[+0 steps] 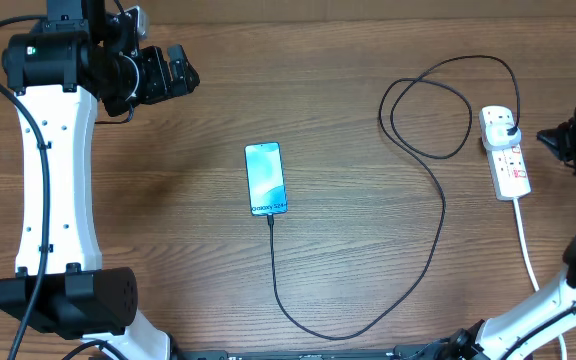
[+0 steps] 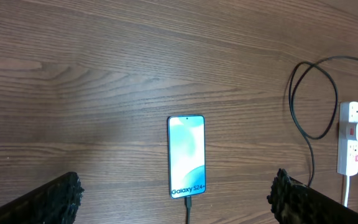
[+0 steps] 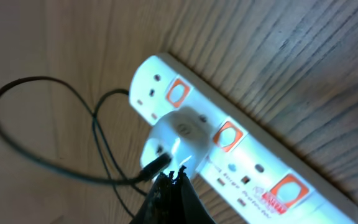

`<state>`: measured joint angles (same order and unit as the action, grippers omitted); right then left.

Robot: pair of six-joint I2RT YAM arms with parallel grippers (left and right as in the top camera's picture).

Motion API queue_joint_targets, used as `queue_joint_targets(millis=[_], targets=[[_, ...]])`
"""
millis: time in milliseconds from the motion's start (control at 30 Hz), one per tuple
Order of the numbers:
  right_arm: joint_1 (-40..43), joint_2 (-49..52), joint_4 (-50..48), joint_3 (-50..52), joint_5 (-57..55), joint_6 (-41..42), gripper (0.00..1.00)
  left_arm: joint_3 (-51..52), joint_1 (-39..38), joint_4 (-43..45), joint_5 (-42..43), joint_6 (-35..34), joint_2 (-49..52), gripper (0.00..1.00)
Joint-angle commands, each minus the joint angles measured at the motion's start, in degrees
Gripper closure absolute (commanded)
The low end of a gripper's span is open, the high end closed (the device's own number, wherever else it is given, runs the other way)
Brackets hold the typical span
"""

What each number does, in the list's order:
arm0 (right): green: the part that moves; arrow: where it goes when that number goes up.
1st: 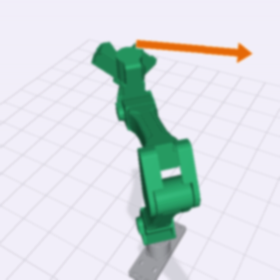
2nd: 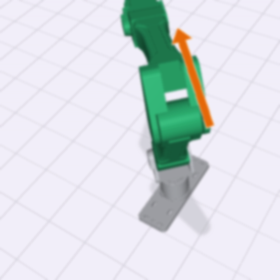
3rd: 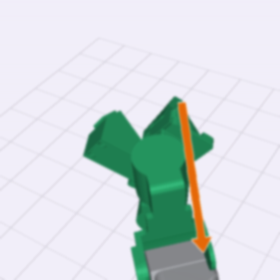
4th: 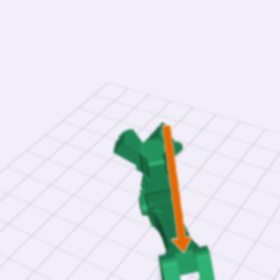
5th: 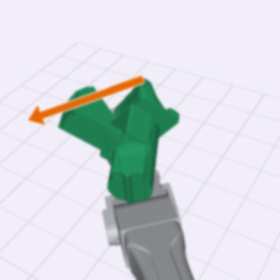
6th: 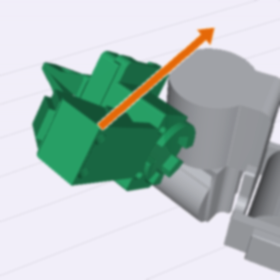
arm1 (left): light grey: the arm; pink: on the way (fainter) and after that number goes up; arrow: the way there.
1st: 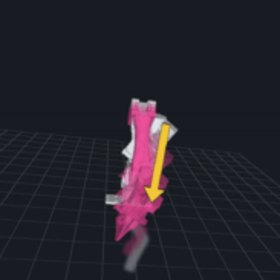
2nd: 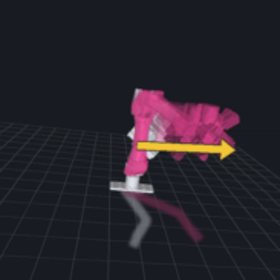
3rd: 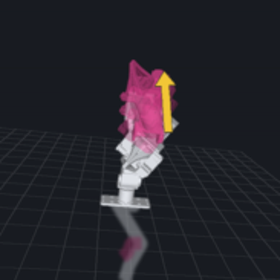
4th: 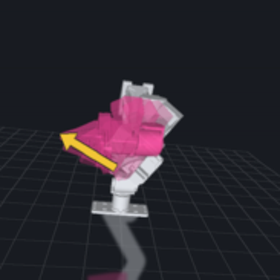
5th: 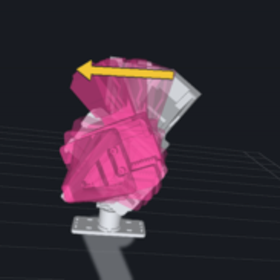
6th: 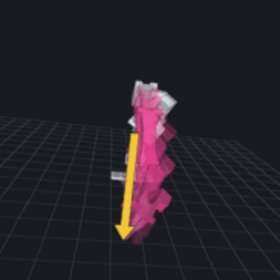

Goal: Plug charger to phone and switch on socket
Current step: 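Move the right gripper over the white power strip's switch, then press the power strip switch down with the right gripper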

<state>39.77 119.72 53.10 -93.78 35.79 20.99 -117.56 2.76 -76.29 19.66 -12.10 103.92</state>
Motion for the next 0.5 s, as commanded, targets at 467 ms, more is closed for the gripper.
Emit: queue_joint_targets(millis=[467], targets=[[0.0, 8.0, -4.3, -0.3, -1.0, 1.5, 0.96, -0.3, 0.2, 0.0, -0.4, -0.6, -0.5, 0.00]])
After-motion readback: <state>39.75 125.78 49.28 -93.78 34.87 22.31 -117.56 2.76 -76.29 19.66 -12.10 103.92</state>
